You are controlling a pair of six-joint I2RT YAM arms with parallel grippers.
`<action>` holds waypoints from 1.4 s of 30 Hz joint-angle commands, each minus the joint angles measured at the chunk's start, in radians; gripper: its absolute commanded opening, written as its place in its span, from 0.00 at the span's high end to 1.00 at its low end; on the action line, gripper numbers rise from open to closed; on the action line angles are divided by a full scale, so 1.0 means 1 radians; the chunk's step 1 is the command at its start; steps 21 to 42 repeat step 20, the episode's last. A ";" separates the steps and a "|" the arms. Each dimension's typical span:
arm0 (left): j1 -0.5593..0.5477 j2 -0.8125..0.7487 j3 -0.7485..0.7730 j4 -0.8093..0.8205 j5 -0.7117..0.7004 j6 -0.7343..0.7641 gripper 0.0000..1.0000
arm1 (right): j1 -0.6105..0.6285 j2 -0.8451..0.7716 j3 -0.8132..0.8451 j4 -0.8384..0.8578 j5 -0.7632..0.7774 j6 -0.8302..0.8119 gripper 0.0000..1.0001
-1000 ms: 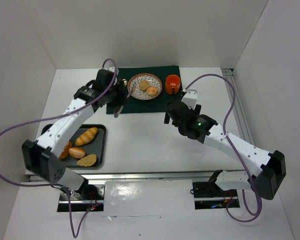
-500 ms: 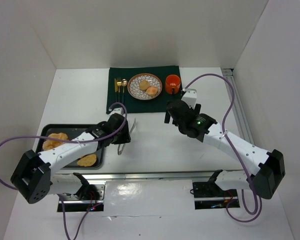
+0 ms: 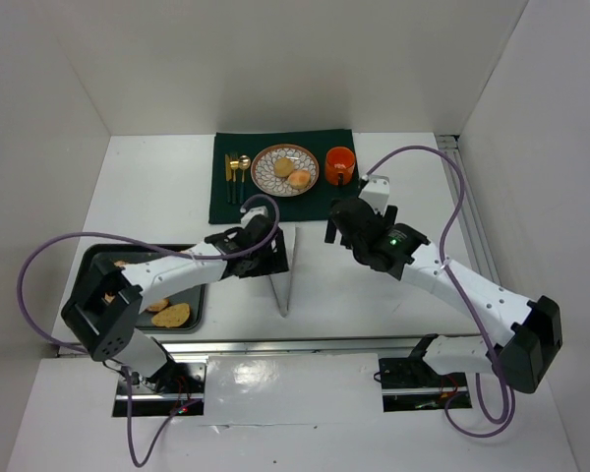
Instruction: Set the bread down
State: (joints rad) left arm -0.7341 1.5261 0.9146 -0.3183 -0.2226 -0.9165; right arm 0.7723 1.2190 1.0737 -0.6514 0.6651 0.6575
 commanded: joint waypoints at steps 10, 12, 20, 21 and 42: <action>0.027 -0.265 0.288 -0.346 -0.144 0.080 0.02 | -0.005 0.157 0.091 -0.072 -0.021 0.066 0.01; 0.059 -0.299 0.288 -0.386 -0.175 0.071 0.00 | -0.005 0.169 0.091 -0.073 -0.021 0.076 0.01; 0.189 -0.412 0.265 -0.436 -0.225 0.103 0.00 | -0.005 0.160 0.035 -0.060 -0.039 0.097 0.01; 0.189 -0.412 0.265 -0.436 -0.225 0.103 0.00 | -0.005 0.160 0.035 -0.060 -0.039 0.097 0.01; 0.189 -0.412 0.265 -0.436 -0.225 0.103 0.00 | -0.005 0.160 0.035 -0.060 -0.039 0.097 0.01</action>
